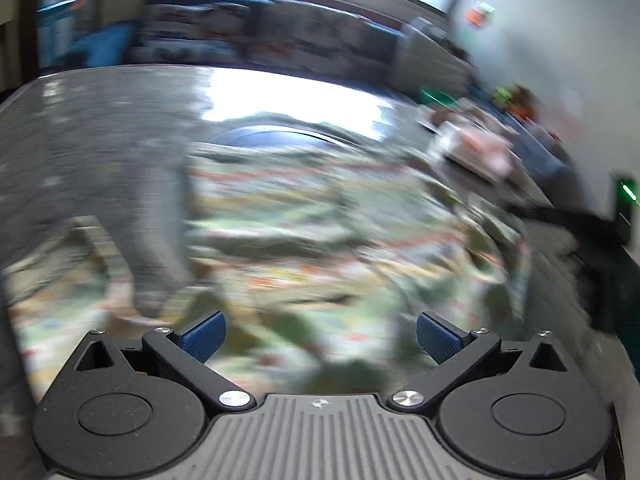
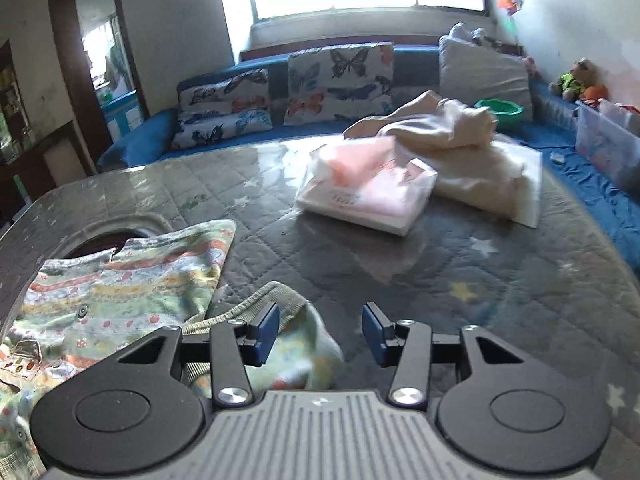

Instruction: Fold clothes

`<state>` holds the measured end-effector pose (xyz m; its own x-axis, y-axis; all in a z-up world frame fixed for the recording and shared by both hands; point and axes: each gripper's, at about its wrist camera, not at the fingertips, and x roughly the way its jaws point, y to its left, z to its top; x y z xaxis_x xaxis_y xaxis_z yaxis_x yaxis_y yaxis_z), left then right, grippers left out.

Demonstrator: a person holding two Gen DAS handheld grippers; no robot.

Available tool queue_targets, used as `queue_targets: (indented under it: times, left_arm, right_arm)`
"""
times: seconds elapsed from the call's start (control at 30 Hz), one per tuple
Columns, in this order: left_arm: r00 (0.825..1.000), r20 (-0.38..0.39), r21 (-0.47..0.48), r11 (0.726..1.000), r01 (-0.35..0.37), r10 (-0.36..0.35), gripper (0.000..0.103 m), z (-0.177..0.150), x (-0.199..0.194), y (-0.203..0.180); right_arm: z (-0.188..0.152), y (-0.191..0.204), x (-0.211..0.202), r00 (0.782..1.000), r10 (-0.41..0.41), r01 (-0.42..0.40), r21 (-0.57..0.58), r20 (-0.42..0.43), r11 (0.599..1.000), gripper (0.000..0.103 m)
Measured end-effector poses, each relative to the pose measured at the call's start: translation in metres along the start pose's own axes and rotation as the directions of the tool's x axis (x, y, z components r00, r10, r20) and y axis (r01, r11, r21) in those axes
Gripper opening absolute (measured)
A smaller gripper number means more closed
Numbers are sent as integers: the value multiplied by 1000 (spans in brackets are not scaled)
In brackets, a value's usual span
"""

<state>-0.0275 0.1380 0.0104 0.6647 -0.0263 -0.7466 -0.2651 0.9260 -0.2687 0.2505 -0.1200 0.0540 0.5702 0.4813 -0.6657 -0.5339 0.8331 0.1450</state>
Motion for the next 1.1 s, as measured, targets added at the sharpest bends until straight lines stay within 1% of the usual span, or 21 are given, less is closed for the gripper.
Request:
queue_targets:
  times: [0.03,0.2,0.33,0.4,0.47,0.5,0.53,0.57,0.7,0.73,0.8,0.83,0.9,0.93,1.0,1.03,1.07,1.1]
  left_arm:
    - [1000,-16,28,999,28,-27,103,0,7,-11]
    - [992,-62,141,983,114,-106,103,-1,30,-61]
    - [986,-90,198,968,152,-137,101,-1,46,-88]
    - [983,-111,215,962,169,-148,99,-2,54,-97]
    - [979,-133,226,957,183,-156,97,-4,64,-103]
    - [977,-142,231,955,188,-158,95,-5,68,-106]
    - [975,-152,236,952,193,-160,92,-7,73,-109]
    - [974,-161,237,952,196,-161,92,-8,78,-112]
    - [978,-133,277,942,191,-159,89,-10,82,-121]
    - [978,-131,281,940,195,-164,83,-10,83,-123]
    - [978,-126,296,935,197,-166,77,-11,82,-127]
    - [977,-125,302,932,201,-171,71,-13,82,-128]
    - [979,-117,321,927,195,-165,64,-16,81,-132]
    - [980,-112,330,924,191,-162,64,-17,81,-134]
    - [980,-112,336,921,196,-167,64,-19,80,-135]
    - [979,-113,337,920,199,-170,64,-19,81,-135]
    - [979,-114,337,920,199,-170,64,-20,80,-135]
    - [978,-115,338,920,201,-172,64,-21,79,-135]
  right_arm:
    - [1,1,4,1000,4,-4,-1,-4,1000,51]
    - [0,10,21,999,23,-24,-22,-42,999,52]
    - [-2,15,25,998,17,-20,-46,-58,999,46]
    - [-3,16,26,998,10,-13,-59,-61,998,41]
    - [-5,15,25,998,16,-20,-66,-59,998,23]
    - [-5,14,23,999,11,-14,-60,-53,998,18]
    - [-6,13,20,999,6,-8,-53,-47,999,10]
    - [-7,12,17,999,-3,1,-50,-36,999,5]
    - [-10,2,-1,1000,-19,19,-17,20,1000,3]
    - [-10,0,-6,999,-20,21,-10,30,1000,3]
    - [-10,-4,-15,999,-19,19,-4,45,1000,3]
    - [-10,-4,-17,999,-14,15,-6,45,1000,3]
    - [-9,-4,-18,999,-13,14,-13,45,1000,3]
    - [-8,-4,-18,999,-9,10,-16,42,1000,5]
    - [-5,-6,-11,999,27,-27,5,16,1000,18]
    - [-4,-6,-6,999,32,-32,11,11,999,41]
    - [-3,-5,-2,999,36,-36,16,7,999,53]
    - [-2,-5,3,999,46,-46,15,3,999,52]
